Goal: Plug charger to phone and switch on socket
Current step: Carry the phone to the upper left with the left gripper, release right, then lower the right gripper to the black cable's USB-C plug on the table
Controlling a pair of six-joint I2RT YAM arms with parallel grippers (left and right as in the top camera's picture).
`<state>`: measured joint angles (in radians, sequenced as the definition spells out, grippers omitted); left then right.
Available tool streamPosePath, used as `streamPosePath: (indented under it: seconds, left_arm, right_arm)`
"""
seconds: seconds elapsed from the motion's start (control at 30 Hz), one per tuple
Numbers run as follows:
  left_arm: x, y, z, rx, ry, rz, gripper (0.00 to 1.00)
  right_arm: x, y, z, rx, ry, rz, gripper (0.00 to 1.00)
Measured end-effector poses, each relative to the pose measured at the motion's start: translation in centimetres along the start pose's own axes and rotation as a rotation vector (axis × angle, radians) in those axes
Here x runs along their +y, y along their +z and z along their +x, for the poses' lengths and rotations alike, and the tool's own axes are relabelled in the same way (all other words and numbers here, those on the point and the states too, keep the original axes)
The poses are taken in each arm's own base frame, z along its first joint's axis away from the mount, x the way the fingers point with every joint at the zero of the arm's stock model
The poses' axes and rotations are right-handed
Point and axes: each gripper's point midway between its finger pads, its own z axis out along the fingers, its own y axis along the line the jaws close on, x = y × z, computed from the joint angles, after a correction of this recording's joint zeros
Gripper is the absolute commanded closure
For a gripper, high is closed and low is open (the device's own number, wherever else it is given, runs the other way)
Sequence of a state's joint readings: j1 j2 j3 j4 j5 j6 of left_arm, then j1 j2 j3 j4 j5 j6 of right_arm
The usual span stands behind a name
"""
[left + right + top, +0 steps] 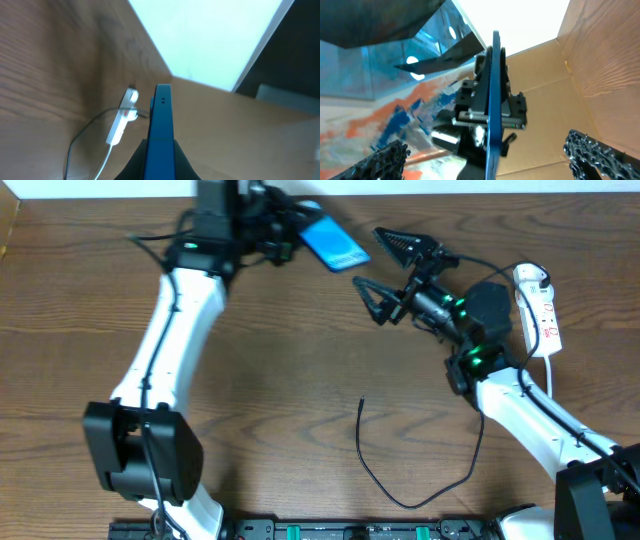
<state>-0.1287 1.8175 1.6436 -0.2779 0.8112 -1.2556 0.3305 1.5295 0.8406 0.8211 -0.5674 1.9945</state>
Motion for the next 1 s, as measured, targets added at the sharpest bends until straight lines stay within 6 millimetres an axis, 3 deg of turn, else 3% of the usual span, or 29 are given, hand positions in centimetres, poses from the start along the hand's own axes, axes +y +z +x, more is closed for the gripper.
streamPosePath:
  seconds: [0.2, 0.27, 0.43, 0.6, 0.77, 1.0]
  left_arm:
    - [0.2, -5.8, -4.8, 0.005, 0.083, 0.082, 0.93]
    - [0.1, -7.9, -5.3, 0.043, 0.2, 0.13, 0.93]
    - [0.0, -10.6, -4.7, 0.123, 0.392, 0.216, 0.92]
    - [-0.1, -12.6, -4.7, 0.146, 0.519, 0.281, 0.93]
    - [0.0, -13.7, -5.2, 0.133, 0.583, 0.304, 0.92]
    - [0.0, -13.9, -5.4, 0.123, 0.611, 0.306, 0.93]
  right_arm:
    - [0.0, -1.5, -1.0, 0.06, -0.223, 0.04, 0.01]
    - [-0.8, -1.9, -0.9, 0.102, -0.334, 0.074, 0.01]
    - [-4.1, -2.5, -0.1, 0.21, -0.515, 0.179, 0.01]
    - [-6.6, -3.1, 0.1, 0.282, -0.616, 0.26, 0.01]
    - [-8.4, -3.4, 0.0, 0.301, -0.626, 0.458, 0.01]
    - [-9.1, -3.1, 1.7, 0.252, -0.803, 0.774, 0.01]
